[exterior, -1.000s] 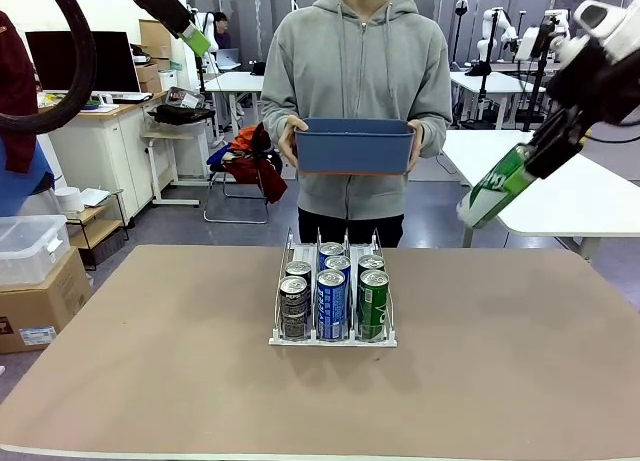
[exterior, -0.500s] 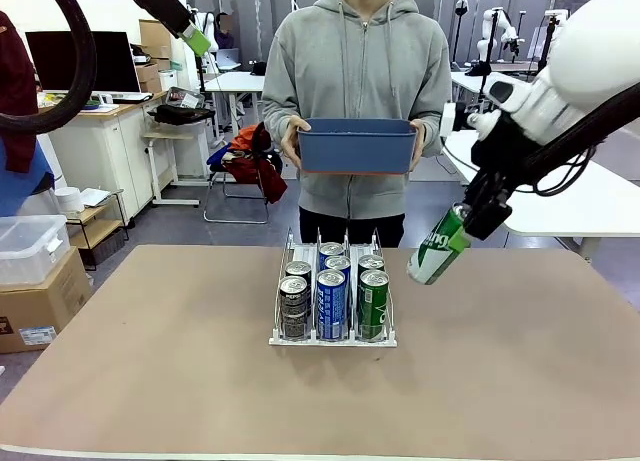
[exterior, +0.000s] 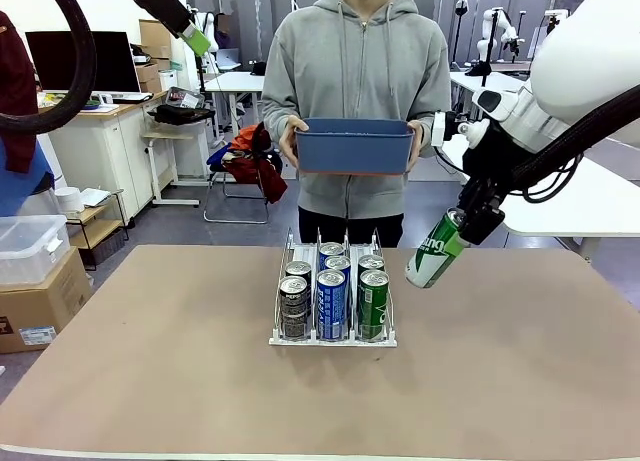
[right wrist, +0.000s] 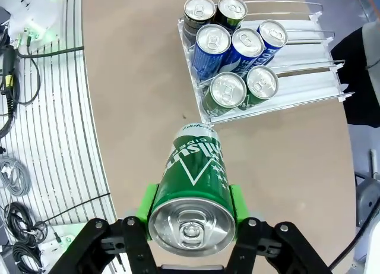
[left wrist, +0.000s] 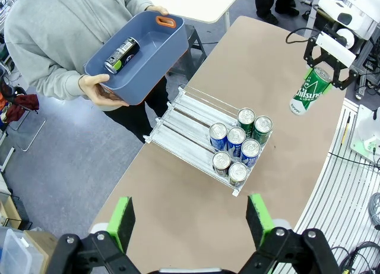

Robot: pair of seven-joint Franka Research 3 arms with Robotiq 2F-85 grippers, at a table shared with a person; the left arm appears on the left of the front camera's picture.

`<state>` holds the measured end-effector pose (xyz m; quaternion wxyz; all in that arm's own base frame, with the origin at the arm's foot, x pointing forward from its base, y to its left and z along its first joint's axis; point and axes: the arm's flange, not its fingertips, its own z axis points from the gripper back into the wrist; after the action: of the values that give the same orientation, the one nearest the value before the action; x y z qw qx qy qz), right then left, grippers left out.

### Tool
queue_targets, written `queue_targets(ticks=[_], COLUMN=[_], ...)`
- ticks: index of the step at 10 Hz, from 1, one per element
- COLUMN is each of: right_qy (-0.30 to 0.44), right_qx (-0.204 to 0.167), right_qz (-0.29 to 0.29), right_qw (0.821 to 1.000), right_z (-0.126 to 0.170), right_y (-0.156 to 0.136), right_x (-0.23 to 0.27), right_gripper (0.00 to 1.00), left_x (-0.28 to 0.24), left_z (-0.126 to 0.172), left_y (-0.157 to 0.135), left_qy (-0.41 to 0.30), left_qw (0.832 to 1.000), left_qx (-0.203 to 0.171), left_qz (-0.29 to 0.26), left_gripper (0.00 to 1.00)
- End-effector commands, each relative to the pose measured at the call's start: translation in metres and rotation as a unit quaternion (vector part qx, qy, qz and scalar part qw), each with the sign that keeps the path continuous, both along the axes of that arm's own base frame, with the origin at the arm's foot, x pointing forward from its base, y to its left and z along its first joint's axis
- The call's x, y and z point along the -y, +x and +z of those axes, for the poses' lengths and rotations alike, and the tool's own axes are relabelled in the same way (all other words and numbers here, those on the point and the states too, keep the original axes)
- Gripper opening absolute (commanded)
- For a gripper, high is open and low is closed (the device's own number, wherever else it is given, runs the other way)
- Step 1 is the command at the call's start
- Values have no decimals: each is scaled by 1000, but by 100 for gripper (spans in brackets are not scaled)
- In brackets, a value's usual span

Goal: Fill the beverage cans into the dispenser.
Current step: Place the picked Sprite in the line of the Automatic Can Dispenser with the same cans.

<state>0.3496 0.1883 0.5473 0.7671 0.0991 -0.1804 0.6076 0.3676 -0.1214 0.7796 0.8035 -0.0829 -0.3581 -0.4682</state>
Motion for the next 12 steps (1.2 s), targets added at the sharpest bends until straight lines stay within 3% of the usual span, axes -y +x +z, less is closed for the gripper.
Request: queue_targets(ticks=[1,2,4,6,12], right_qy=[0,-8,-18,-37,-36], right_qx=[3,-39,-63,-72,-74], right_qz=[-1,-9,-11,-3,-56], right_qw=[1000,999,998,997,995], right_z=[0,-11,-29,-45,-75], right_y=[1,3,4,6,10], right_x=[-1,-14,-25,-37,-79], right_gripper=[58,58,58,58,58], left_x=[-2,-2,-2,-2,-2], left_z=[-1,-1,-1,-1,-1], left_y=[0,0,0,0,0], left_qy=[-2,-2,-2,-2,-2], left_qw=[1000,1000,1000,1000,1000], left_qx=[-2,-2,-2,-2,-2], left_qz=[0,0,0,0,0], left_gripper=[100,100,100,100,100])
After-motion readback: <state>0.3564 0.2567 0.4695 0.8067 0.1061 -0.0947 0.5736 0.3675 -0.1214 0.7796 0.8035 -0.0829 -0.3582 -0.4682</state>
